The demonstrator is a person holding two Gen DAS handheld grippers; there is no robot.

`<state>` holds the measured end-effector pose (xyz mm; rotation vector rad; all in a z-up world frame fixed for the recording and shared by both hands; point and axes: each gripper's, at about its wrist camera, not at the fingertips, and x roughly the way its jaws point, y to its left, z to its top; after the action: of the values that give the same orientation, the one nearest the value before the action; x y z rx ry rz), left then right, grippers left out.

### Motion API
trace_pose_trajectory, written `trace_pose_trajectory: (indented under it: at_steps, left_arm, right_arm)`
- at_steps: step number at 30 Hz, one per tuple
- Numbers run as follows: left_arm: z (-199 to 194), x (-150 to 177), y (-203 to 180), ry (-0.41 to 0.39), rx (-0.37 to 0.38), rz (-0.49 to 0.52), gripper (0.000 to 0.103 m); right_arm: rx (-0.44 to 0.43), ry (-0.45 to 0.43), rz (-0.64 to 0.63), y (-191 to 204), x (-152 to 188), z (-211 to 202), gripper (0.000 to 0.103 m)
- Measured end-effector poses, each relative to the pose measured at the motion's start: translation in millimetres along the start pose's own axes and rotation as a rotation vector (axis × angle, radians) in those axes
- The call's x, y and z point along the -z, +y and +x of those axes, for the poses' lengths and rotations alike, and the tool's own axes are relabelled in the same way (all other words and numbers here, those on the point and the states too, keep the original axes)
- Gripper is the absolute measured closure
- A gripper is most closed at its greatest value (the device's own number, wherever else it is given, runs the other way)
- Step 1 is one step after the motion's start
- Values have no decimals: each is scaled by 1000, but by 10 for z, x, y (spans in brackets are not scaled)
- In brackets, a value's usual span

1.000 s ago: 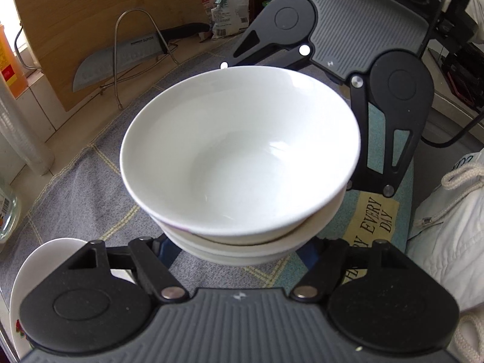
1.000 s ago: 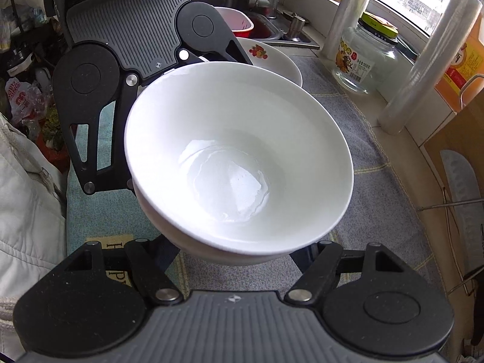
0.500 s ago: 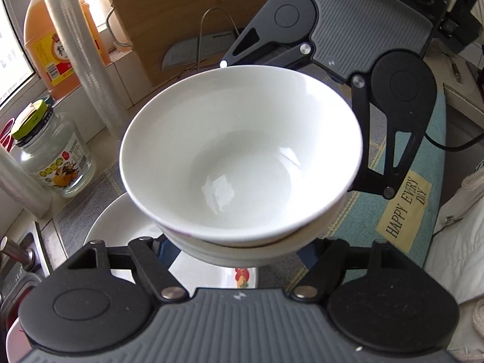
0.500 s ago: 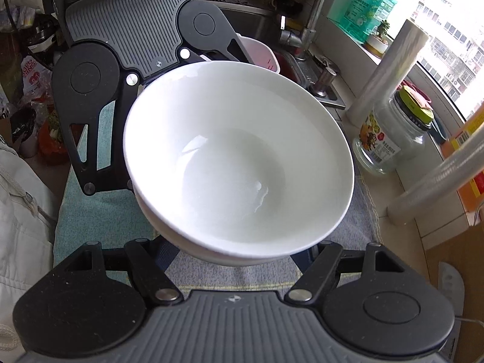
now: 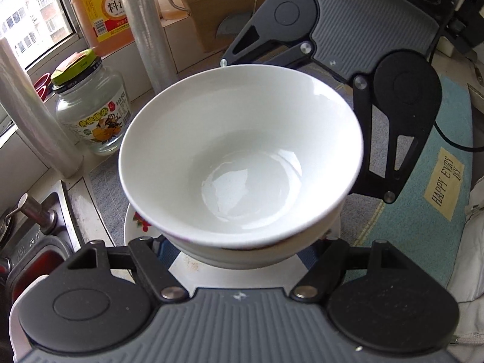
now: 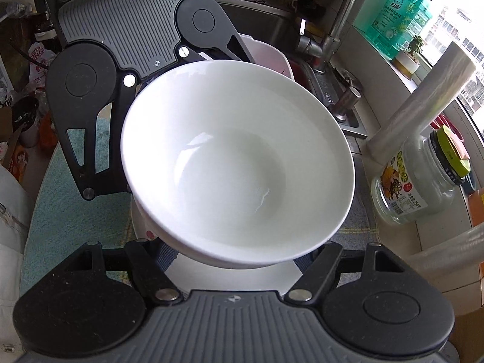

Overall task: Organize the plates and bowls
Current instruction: 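Lift the bowl stack with both tools and carry it over the white plate stack, then lower the bowl stack onto the white plates with both tools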

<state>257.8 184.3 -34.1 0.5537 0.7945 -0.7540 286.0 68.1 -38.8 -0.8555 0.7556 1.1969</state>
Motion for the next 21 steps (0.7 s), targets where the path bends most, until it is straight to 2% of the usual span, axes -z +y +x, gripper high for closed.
trace_pose_trajectory:
  at_steps: [7,21]
  left_arm:
    - [128,42,144,17,26,-6,27]
    - [250,40,253,50,75,-19,27]
  right_arm:
    - [-21,29,20,-87,-51,187,23]
    - [-70,48,59,-202,-27,300,24]
